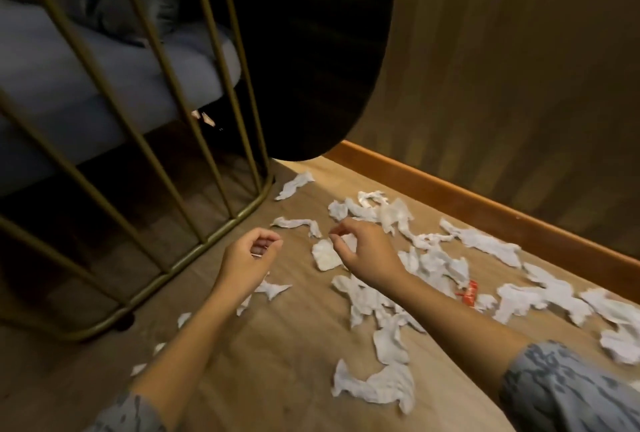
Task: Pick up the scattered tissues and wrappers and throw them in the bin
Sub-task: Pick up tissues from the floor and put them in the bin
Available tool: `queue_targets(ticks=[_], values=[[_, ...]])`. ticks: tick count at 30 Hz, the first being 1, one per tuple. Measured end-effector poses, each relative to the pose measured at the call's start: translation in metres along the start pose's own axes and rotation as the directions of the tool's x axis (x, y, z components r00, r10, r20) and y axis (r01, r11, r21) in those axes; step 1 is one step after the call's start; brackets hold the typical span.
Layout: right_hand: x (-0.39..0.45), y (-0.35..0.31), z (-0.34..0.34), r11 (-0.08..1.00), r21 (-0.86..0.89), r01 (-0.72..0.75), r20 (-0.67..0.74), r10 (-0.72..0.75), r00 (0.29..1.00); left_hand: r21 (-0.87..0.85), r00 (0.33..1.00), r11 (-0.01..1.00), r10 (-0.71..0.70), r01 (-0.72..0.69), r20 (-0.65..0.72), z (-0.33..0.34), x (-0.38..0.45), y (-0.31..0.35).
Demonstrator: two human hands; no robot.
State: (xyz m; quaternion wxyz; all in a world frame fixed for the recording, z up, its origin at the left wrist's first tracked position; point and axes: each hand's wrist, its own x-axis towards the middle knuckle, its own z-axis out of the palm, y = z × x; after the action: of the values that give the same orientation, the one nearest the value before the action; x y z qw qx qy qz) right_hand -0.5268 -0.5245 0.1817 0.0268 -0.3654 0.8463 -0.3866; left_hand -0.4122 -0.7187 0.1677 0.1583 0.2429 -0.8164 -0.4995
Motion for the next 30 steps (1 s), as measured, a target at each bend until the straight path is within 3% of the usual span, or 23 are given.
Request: queue_targets(ticks=[5,9,11,13,15,17,22,25,28,30], values=[[0.01,-0.008,0.092,0.993,-0.062,-0.1,0.175,0.11,0.978,-0.008,0.963,0.981,-0.191,0.193,-0.193,-0.047,-0.014,-0.085],[0.013,-0.016,0.153,0.973,-0.116,-0.202,0.342,0.23,0.911,0.049,0.89,0.959,-0.24,0.28,-0.387,-0.072,-0.046,-0.151],[0.013,-0.015,0.18,0.973,-0.134,-0.19,0.406,0.229,0.885,0.083,0.797,0.909,-0.31,0.408,-0.518,-0.071,-0.067,-0.178],[0.015,-0.011,0.202,0.977,-0.17,-0.128,0.449,0.193,0.872,0.122,0.649,0.779,-0.412,0.614,-0.64,-0.064,-0.087,-0.199],[0.019,-0.007,0.218,0.977,-0.207,-0.048,0.469,0.142,0.872,0.123,0.58,0.698,-0.469,0.706,-0.666,-0.055,-0.1,-0.213],[0.026,-0.001,0.228,0.971,-0.241,0.008,0.483,0.113,0.868,0.121,0.602,0.711,-0.478,0.693,-0.64,-0.045,-0.103,-0.23],[0.046,0.02,0.248,0.974,-0.214,0.073,0.505,0.046,0.862,0.259,0.701,0.772,-0.311,0.58,-0.642,-0.028,-0.084,-0.238],[0.049,0.031,0.255,0.975,-0.179,0.134,0.526,-0.02,0.85,0.308,0.807,0.853,-0.197,0.421,-0.557,-0.029,-0.061,-0.24],[0.036,0.031,0.26,0.988,-0.062,0.142,0.507,-0.091,0.857,0.245,0.854,0.934,-0.105,0.26,-0.509,-0.026,-0.045,-0.24],[0.02,0.029,0.261,0.992,0.057,0.115,0.402,-0.128,0.907,0.195,0.859,0.957,-0.092,0.217,-0.503,-0.022,-0.038,-0.232]])
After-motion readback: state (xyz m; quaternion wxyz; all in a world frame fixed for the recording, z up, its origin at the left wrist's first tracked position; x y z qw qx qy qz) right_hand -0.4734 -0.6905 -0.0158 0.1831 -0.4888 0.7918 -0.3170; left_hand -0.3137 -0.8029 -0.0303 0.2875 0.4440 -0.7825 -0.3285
